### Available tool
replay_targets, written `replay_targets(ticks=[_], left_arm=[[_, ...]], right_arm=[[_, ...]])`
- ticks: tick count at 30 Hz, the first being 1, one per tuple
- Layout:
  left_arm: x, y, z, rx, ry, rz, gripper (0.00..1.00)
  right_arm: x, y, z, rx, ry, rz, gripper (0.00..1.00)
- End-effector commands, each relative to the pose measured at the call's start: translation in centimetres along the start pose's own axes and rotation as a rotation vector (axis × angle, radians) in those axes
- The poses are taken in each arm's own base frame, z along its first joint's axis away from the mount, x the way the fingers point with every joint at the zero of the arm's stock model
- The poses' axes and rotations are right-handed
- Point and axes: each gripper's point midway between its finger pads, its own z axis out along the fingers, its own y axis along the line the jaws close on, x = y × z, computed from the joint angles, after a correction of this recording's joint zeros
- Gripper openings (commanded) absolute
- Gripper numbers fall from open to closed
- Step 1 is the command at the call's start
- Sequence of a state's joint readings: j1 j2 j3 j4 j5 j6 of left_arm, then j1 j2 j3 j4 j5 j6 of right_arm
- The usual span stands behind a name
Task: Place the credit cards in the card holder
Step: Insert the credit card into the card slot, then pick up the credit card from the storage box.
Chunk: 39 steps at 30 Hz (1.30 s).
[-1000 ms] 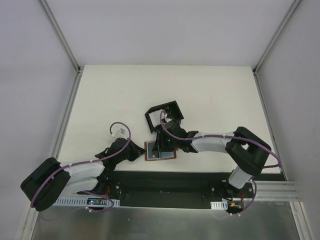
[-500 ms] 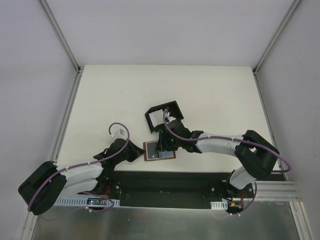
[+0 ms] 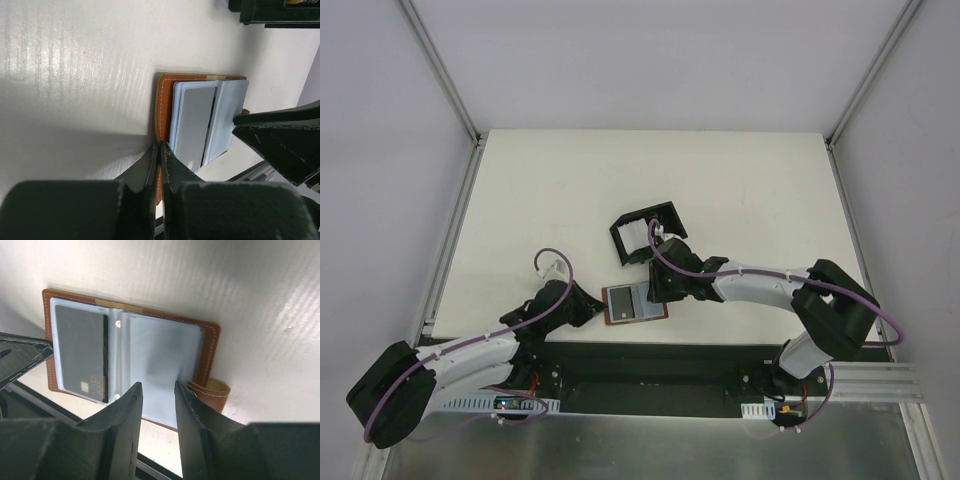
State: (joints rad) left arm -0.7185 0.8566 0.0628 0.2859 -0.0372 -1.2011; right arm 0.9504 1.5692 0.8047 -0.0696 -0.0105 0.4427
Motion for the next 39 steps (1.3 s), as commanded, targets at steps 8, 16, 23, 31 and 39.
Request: replay_targets(ticks=[8, 16, 23, 31, 39], left_arm=[[-0.2, 1.0, -0.3, -0.069, 0.009, 0.093, 0.00], [-0.6, -1.4, -0.5, -0.027, 0.023, 0.129, 0.00], [-0.7, -5.7, -1.4, 0.097, 0.056, 0.204, 0.00], [1.2, -11.9, -2.4, 0.267, 0.199, 0.345, 0.00], [1.9, -6.7, 0.0, 0.046, 0.165, 0.233, 0.00]], right_arm=[[-1.5, -3.2, -1.9, 0.152, -0.048, -0.046, 0.33], [-2.2, -1.8, -1.9, 0.034, -0.053, -0.017, 0.37], [-0.6, -2.3, 0.0, 0.039, 0.039, 0.045, 0.37], [0.4, -2.3, 1.0, 0.015, 0.059, 0.070, 0.34], [-1.8, -3.6, -1.4, 0.044, -0.058, 0.090, 0.36]])
